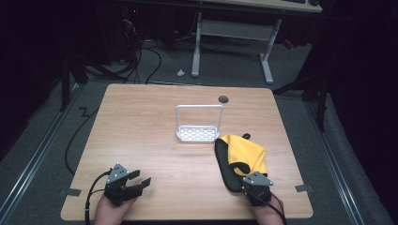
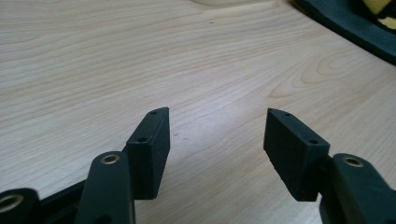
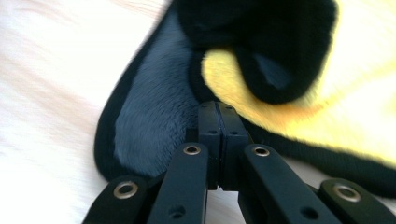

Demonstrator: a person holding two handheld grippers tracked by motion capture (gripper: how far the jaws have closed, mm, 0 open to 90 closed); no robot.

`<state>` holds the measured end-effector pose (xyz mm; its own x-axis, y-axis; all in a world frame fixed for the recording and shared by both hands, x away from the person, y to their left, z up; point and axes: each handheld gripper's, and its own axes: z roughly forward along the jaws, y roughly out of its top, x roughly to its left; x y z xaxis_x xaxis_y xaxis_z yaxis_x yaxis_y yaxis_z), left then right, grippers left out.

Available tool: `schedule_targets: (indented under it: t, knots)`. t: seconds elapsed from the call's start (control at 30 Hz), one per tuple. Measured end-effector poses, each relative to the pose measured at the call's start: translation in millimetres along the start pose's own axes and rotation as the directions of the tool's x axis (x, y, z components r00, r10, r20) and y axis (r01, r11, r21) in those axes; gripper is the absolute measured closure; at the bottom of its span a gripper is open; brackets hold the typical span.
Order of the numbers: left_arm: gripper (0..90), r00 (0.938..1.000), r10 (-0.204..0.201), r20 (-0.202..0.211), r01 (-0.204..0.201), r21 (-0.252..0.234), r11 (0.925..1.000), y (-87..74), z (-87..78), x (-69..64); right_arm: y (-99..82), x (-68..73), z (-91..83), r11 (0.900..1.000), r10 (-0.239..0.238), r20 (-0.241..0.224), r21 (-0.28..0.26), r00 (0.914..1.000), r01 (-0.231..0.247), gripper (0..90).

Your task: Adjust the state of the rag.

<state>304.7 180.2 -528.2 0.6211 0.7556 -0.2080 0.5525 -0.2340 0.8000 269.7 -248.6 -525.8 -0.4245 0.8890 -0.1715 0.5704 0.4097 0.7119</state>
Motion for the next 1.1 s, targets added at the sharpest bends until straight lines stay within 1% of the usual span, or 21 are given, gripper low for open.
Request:
schedule_targets:
  t: [0.13, 0.17, 0.2, 0.3, 0.37, 0.4, 0.43, 0.47, 0.5, 0.53, 0.57, 0.63, 0.7, 0.77, 0.8, 0.87, 0.9, 0.97, 1.0, 1.03, 1.1]
  knots:
    - [41.2, 0.9997, 0.015, 0.018, -0.016, 0.011, 0.9998, 0.5, 4.5, -7.4, 7.2, 21.0, 2.4, 0.9981, -0.060, -0.049, -0.012, 0.9970, 0.060, 90.0]
    - [41.1, 0.9996, 0.019, 0.020, -0.019, 0.014, 0.9997, 0.5, 5.3, -9.1, 8.6, 24.0, 1.4, 0.9979, -0.063, -0.058, -0.013, 0.9963, 0.063, 90.0]
    - [41.1, 0.9994, 0.025, 0.022, -0.025, 0.018, 0.9995, 0.6, 5.6, -10.6, 9.8, 24.7, -0.9, 0.9975, -0.066, -0.070, -0.031, 0.9954, 0.064, 89.6]
    - [41.0, 0.9995, 0.023, 0.023, -0.023, 0.011, 0.9997, 0.7, 4.4, -11.3, 13.1, 15.2, -19.8, 0.9938, -0.024, -0.051, -0.110, 0.9984, 0.019, 89.1]
    - [41.1, 0.9996, 0.011, 0.025, -0.012, 0.008, 0.9999, 0.7, 3.4, -9.4, 12.1, -1.5, -35.4, 0.9820, 0.032, -0.013, -0.186, 0.9994, -0.034, 89.5]
    - [41.1, 0.9997, 0.008, 0.024, -0.008, 0.008, 0.9999, 0.7, 3.2, -8.9, 10.2, -14.3, -41.8, 0.9744, 0.068, 0.026, -0.217, 0.9974, -0.061, 89.5]
    - [41.1, 0.9997, 0.003, 0.024, -0.003, 0.006, 1.0000, 0.7, 3.4, -8.0, 8.8, -22.2, -43.5, 0.9719, 0.092, 0.052, -0.222, 0.9944, -0.079, 89.4]
    - [41.2, 0.9997, 0.001, 0.026, -0.001, 0.007, 1.0000, 0.7, 3.5, -7.5, 6.0, -34.4, -41.7, 0.9718, 0.118, 0.098, -0.216, 0.9882, -0.095, 89.3]
    - [41.2, 0.9996, -0.004, 0.026, 0.004, 0.007, 1.0000, 0.8, 3.6, -7.2, 4.3, -41.0, -37.8, 0.9735, 0.129, 0.119, -0.205, 0.9845, -0.102, 88.9]
    - [41.2, 0.9996, -0.008, 0.028, 0.008, 0.006, 0.9999, 0.9, 4.0, -6.8, 2.1, -48.3, -31.0, 0.9767, 0.144, 0.128, -0.178, 0.9812, -0.121, 88.8]
    - [41.2, 0.9995, -0.010, 0.028, 0.010, 0.006, 0.9999, 1.0, 4.1, -6.9, 0.1, -54.1, -20.5, 0.9823, 0.148, 0.123, -0.134, 0.9814, -0.131, 88.7]
    - [41.2, 0.9995, -0.011, 0.029, 0.011, 0.006, 0.9999, 1.0, 3.9, -7.5, -3.5, -54.3, -6.0, 0.9896, 0.132, 0.102, -0.070, 0.9859, -0.126, 88.8]
    - [41.2, 0.9994, -0.011, 0.034, 0.011, 0.001, 0.9999, 0.9, 3.8, -8.8, -5.5, -48.4, 1.6, 0.9943, 0.104, 0.074, -0.028, 0.9917, -0.103, 89.2]
    - [41.1, 0.9992, -0.010, 0.038, 0.010, 0.003, 0.9999, 1.1, 4.2, -9.8, -5.2, -39.1, 4.9, 0.9969, 0.079, 0.056, -0.009, 0.9953, -0.078, 89.8]
    - [40.9, 0.9991, -0.011, 0.041, 0.010, 0.005, 0.9999, 1.3, 4.6, -10.5, -3.9, -31.5, 5.5, 0.9982, 0.059, 0.041, -0.013, 0.9974, -0.058, 89.8]
    - [40.9, 0.9988, -0.009, 0.048, 0.009, 0.005, 0.9999, 1.6, 5.2, -12.6, 0.0, -19.3, 5.7, 0.9990, 0.041, -0.005, -0.015, 0.9991, -0.041, 89.8]
    - [40.9, 0.9985, -0.008, 0.055, 0.008, 0.004, 1.0000, 1.8, 5.6, -14.2, 1.3, -13.6, 5.9, 0.9995, 0.027, -0.014, -0.016, 0.9995, -0.027, 89.8]
    - [40.7, 0.9977, 0.002, 0.068, -0.002, 0.005, 1.0000, 2.3, 7.1, -18.9, 5.3, 1.6, 6.6, 0.9997, -0.018, -0.039, -0.020, 0.9991, 0.017, 90.0]
    - [40.6, 0.9968, 0.002, 0.080, -0.002, 0.005, 1.0000, 2.6, 8.7, -21.7, 7.2, 8.8, 7.1, 0.9990, -0.037, -0.060, -0.026, 0.9975, 0.035, 90.0]
    - [40.4, 0.9955, -0.004, 0.095, 0.003, 0.006, 1.0000, 3.2, 11.1, -25.3, 8.8, 16.1, 7.3, 0.9981, -0.057, -0.072, -0.027, 0.9958, 0.056, 90.0]
    - [39.9, 0.9921, 0.002, 0.125, -0.004, 0.012, 0.9999, 5.8, 18.0, -33.7, 12.2, 29.1, 7.7, 0.9947, -0.100, -0.091, -0.034, 0.9909, 0.097, 90.0]
